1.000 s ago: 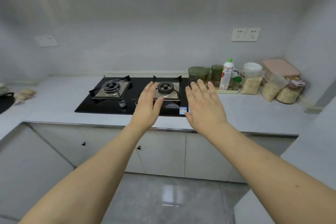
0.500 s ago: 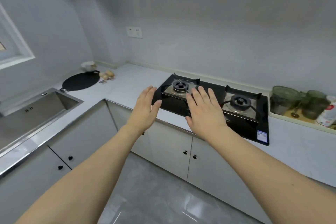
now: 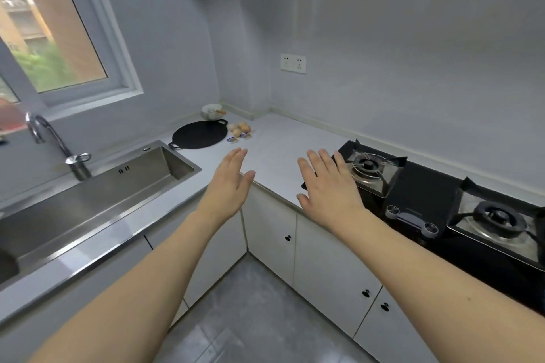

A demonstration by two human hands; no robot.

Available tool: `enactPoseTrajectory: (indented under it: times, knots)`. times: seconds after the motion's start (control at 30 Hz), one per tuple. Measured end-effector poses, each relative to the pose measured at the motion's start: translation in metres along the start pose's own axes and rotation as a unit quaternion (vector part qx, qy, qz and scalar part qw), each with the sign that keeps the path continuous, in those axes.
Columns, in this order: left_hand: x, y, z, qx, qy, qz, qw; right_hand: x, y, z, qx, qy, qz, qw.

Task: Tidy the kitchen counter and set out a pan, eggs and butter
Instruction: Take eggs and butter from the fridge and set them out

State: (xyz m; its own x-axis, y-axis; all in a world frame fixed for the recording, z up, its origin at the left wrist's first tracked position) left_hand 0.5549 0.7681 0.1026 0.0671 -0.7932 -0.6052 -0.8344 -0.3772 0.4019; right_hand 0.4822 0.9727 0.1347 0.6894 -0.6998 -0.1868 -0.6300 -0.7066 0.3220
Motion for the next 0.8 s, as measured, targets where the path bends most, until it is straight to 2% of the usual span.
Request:
enactPoseTrajectory:
  times: [0.27, 0.53, 0.8]
  knots:
    - [0.037, 0.06, 0.023, 0.001, 0.02, -0.016, 1.0, -0.007, 0.083, 0.043, 0.022, 0.008, -0.027, 0.999]
    - [0.07, 0.166, 0.05, 0.002, 0.043, -0.036, 0.998, -0.049, 0.191, 0.084, 0.025, 0.03, -0.037, 0.999]
    - [0.088, 0.239, 0.077, 0.011, 0.088, -0.034, 0.995, -0.082, 0.259, 0.12, 0.042, 0.058, -0.045, 0.996]
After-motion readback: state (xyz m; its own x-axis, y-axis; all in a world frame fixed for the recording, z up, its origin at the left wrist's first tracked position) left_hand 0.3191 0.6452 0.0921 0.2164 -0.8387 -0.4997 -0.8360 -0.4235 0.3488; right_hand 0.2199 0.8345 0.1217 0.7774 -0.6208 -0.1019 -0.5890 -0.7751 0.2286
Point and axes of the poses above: each hand's wrist, its own y-axis towards the middle knuckle, its own z-axis out of the palm, x = y × z, the point moved 1 cm from there along y, towards the middle knuckle, and after that the axes turned 3 degrees about -x, right-handed, at the moved point
